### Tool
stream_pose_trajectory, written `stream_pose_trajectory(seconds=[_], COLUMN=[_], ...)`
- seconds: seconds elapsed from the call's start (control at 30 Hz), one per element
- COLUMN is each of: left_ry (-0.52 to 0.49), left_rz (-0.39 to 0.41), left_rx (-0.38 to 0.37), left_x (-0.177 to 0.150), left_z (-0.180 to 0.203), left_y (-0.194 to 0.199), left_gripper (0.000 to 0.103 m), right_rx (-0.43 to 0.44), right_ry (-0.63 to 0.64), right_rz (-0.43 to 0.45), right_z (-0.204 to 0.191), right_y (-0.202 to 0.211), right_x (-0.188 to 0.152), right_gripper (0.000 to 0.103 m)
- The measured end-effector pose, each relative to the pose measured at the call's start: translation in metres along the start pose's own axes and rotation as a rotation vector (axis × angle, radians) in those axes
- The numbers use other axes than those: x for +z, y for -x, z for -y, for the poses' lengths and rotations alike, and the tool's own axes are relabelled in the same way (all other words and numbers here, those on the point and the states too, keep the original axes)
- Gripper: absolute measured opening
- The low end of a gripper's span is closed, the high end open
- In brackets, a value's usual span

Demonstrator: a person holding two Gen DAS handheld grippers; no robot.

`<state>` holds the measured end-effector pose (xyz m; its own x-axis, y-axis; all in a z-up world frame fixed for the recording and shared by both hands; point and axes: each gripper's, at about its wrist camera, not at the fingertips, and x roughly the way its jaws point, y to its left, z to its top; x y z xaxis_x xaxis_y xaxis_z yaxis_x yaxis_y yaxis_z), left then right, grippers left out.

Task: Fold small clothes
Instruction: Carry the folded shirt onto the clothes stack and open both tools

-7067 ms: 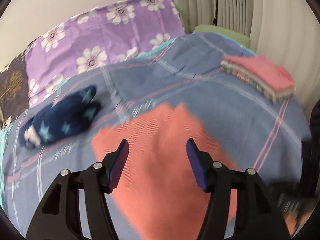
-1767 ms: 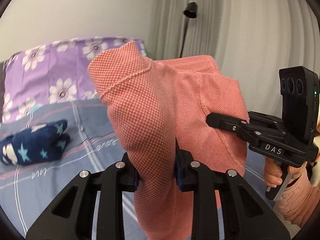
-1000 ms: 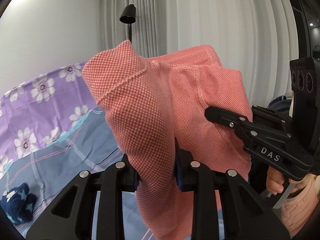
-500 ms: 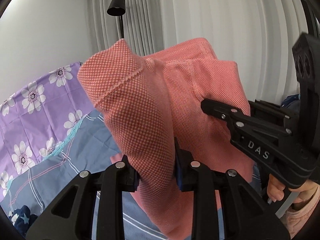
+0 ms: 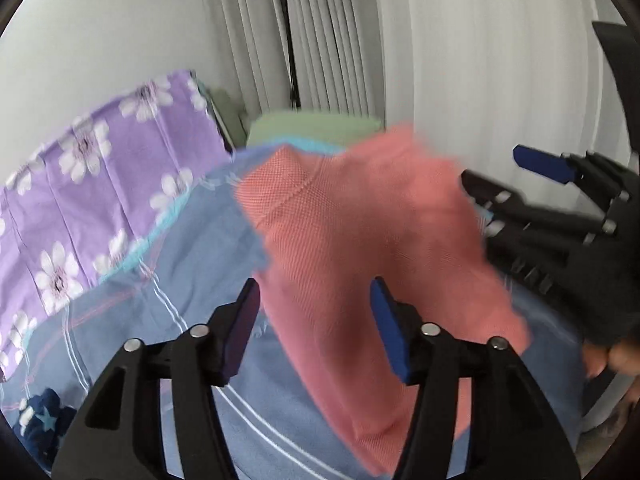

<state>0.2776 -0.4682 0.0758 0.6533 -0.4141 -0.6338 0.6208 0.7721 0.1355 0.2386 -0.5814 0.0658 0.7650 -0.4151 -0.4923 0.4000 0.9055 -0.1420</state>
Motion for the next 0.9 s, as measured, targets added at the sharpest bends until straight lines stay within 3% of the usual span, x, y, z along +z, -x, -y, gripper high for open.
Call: stream_pose_trajectory(seconds=[0.1,0.17,0.23,0.47,0.67,0.8,0.9], left_ry=[-0.047,-0.081,-0.072,0.065,0.14,0.21,0.225], left_rz=[-0.084,-0.118,-0.103,-0.068,-0.011,-0.042,-0.059], left_rx=[-0.03,-0.033,-0.047,-0.123,-0.063,-0.075,-0.114], left_x=[-0.035,-0.054,-0.071,-0.093,-0.108,-0.113,-0.116], left_z=[0.006,0.013,0.019,0.013,0.015,0.007,0.005], left_y=[-0.026,-0.039,-0.042,-0.044,-0.037,-0.026,-0.004], left_gripper=[0.059,0.065,0.066,0.068,0.077,0.083,0.084], right_rx=[0.076,0.083,0.099,0.024,0.042,-0.034,-0.072], right_ry=[-0.058,-0.065,-0.074,-0.025,-0.128,-0.011,0.105], right_rz=[-0.095,-0.165,-0.221,-0.171,-0.204,-0.195,-0.131], right_z=[0.008,0.009,0.009,-0.006,0.002,-0.015,-0.029], right_y=[-0.017,-0.032,-0.046,-0.052,-0.057,-0.045,-0.004], right_x=[-0.035,-0.056,-0.085,-0.103,-0.1,-0.103,-0.108], right_gripper=[0.04,0.036,0.036,0.038,0.042,0.042,0.045])
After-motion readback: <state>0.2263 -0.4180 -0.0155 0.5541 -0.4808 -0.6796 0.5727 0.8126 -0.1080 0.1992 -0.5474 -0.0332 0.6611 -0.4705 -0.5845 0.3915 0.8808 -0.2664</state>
